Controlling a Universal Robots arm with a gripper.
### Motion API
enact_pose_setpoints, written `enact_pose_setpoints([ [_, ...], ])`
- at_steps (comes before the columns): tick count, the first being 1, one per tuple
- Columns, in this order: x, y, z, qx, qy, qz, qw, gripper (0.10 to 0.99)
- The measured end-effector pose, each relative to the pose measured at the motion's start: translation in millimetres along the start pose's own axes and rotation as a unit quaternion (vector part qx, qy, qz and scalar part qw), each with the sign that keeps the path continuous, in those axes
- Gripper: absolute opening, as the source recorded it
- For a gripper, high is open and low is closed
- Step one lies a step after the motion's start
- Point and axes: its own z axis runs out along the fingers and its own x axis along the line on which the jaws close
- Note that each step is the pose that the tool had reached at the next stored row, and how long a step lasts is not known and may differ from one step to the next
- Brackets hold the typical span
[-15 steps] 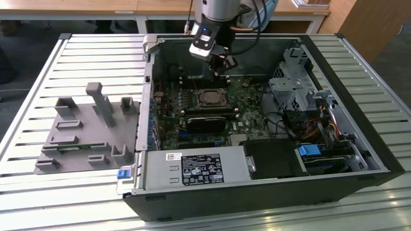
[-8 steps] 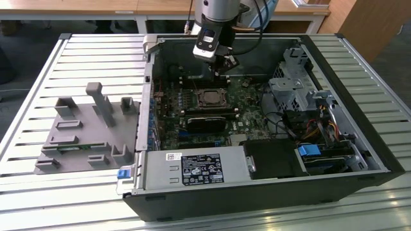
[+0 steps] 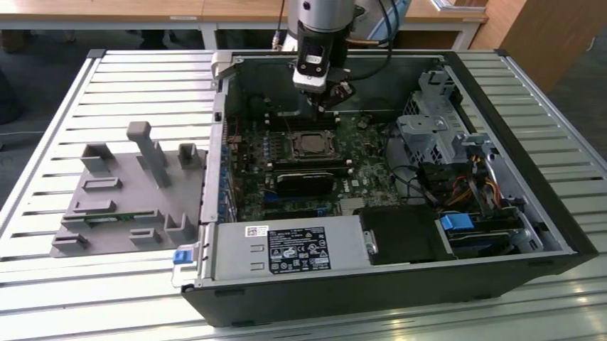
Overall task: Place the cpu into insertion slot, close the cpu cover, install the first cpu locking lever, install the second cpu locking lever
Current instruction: 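Install the first cpu locking lever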
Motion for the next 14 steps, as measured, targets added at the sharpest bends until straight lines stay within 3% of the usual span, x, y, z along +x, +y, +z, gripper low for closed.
enact_pose_setpoints([
  [2,0.0,0.0,0.0,-0.0007,0.0009,-0.028,0.9996,0.106],
  [7,0.0,0.0,0.0,-0.0015,0.0021,-0.067,0.9977,0.106],
  [14,0.0,0.0,0.1,-0.0028,0.0038,-0.121,0.9926,0.106],
])
